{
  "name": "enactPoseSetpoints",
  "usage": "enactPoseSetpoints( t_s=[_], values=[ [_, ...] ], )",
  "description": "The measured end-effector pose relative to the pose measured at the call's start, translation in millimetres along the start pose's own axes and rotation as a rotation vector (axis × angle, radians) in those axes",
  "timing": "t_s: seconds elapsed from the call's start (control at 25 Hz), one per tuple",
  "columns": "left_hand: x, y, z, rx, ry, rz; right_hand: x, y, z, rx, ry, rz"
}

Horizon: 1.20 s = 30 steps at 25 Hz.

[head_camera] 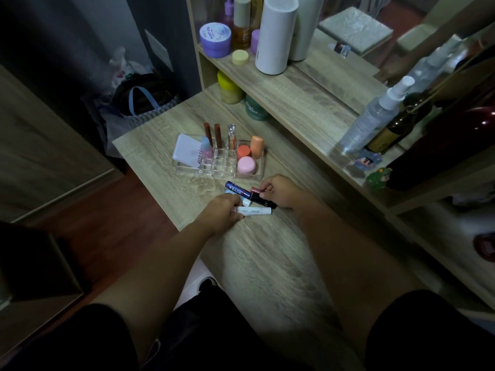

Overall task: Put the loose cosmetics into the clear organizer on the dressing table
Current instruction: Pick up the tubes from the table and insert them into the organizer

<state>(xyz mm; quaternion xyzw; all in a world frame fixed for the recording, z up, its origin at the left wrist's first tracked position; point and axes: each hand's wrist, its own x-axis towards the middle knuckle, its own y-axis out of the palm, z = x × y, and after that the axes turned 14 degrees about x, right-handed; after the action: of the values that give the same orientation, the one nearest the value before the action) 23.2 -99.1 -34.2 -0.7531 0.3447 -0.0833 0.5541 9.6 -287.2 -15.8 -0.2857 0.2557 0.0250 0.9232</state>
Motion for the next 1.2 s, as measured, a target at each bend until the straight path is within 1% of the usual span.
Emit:
enactPoseSetpoints(
  t_s=[0.16,0.28,0.36,0.52,0.6,0.68,0.76,0.84,0.92,1.08,1.2],
  values=[
    [-0.3,1.3,0.5,-0.002,-0.005,-0.010,1.0,1.5,-3.3,0.101,0.024,-0.038],
    [-0.4,1.9,0.8,0.001,-0.006,-0.002,1.7,0.9,-4.3,0.112,0.032,-0.042],
    [0.5,2.0,1.1,0.004,-0.006,0.003,1.6,-0.7,-4.4,0.079,0.022,-0.030],
    [-0.6,-1.1,-0.5,0.002,-0.001,0.021,0.0,-5.4,1.1,-0.096,-0.031,0.014],
    [-3.4,-8.1,1.3,-0.028,0.000,0.025,-3.2,-9.2,3.7,-0.105,-0.052,0.009],
    [-7.1,-21.8,6.2,-0.057,0.029,0.009,-8.7,-16.1,7.1,-0.032,-0.063,-0.025],
    [-9.2,-41.1,14.4,-0.088,0.057,-0.022,-12.6,-23.1,12.3,0.135,-0.078,-0.088],
    [-8.6,-64.0,24.0,-0.100,0.050,-0.067,-14.0,-27.6,21.3,0.308,-0.098,-0.147],
    [-5.7,-87.7,34.6,-0.081,0.028,-0.137,-13.8,-28.4,33.0,0.438,-0.125,-0.171],
    [4.0,-126.9,47.7,-0.076,-0.034,-0.335,-9.5,-22.0,58.6,0.592,-0.211,-0.227],
    [11.9,-141.7,49.3,0.018,0.025,-0.394,-1.7,-12.2,71.0,0.659,-0.243,-0.314]
  ],
)
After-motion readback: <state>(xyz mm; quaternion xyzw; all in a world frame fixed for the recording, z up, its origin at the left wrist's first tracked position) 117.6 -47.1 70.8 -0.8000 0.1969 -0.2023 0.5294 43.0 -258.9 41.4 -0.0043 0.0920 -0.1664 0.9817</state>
